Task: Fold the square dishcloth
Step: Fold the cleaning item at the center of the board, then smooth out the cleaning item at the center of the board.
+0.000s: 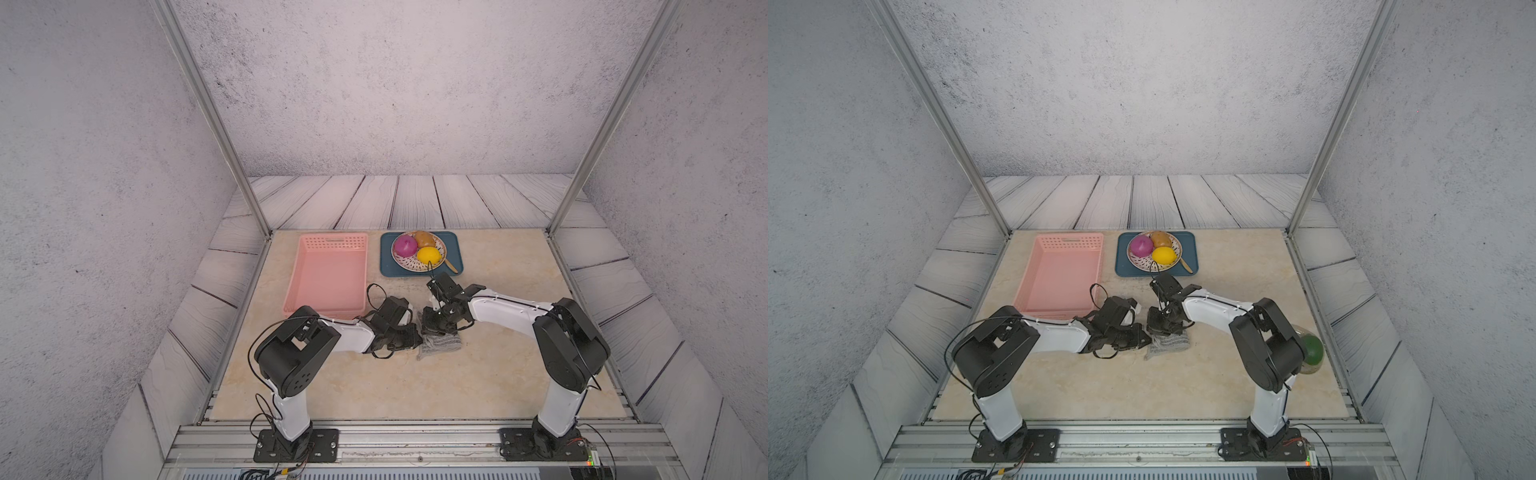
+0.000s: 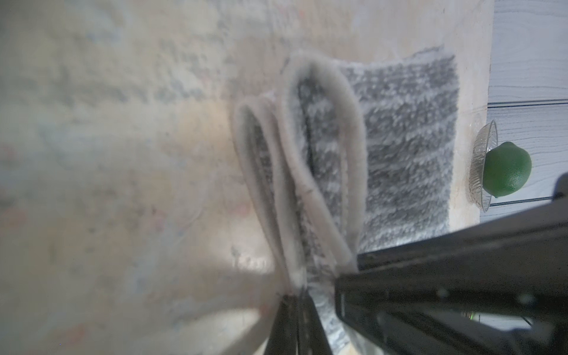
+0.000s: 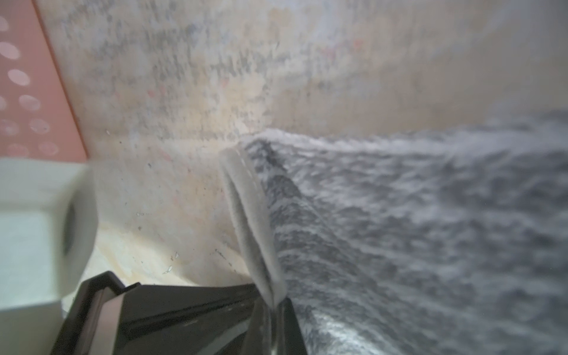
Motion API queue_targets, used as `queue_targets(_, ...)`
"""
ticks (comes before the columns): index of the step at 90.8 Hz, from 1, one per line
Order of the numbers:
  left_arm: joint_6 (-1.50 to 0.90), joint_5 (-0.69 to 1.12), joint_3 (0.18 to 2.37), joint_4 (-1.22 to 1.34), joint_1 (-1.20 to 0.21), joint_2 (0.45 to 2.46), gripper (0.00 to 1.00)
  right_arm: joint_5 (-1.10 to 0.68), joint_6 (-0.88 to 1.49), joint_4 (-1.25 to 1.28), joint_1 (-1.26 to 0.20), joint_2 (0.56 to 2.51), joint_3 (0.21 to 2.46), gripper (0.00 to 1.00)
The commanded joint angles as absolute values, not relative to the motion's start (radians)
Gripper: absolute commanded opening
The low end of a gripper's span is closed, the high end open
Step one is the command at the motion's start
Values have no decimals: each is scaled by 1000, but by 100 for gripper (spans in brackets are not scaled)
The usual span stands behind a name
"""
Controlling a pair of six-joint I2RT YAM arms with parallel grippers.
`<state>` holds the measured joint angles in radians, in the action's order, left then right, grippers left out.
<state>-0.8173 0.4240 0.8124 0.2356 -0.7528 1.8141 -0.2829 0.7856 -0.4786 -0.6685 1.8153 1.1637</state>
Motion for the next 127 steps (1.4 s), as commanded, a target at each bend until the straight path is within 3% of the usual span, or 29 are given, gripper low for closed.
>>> queue_targets(1,-820,431,795,235,-749,1829,9,-288,791,-498,-672,1830,1193,0)
queue_targets(11,-819,426,790,236,-749,1818,10,-297,776,-493,-672,1827,1197,9)
queue_targets(35,-810,362,777,199,-749,1757,15,-320,758,-451,-672,1763,1164,21)
queue_targets(76,-794,262,747,147,-749,1664,31,-138,748,-506,-655,1548,1057,19)
queue_targets(107,-635,61,827,-69,-792,1503,31,41,767,-566,-645,1358,901,15)
queue_targets(127,-550,137,928,-100,-855,1563,31,4,758,-531,-644,1371,872,15)
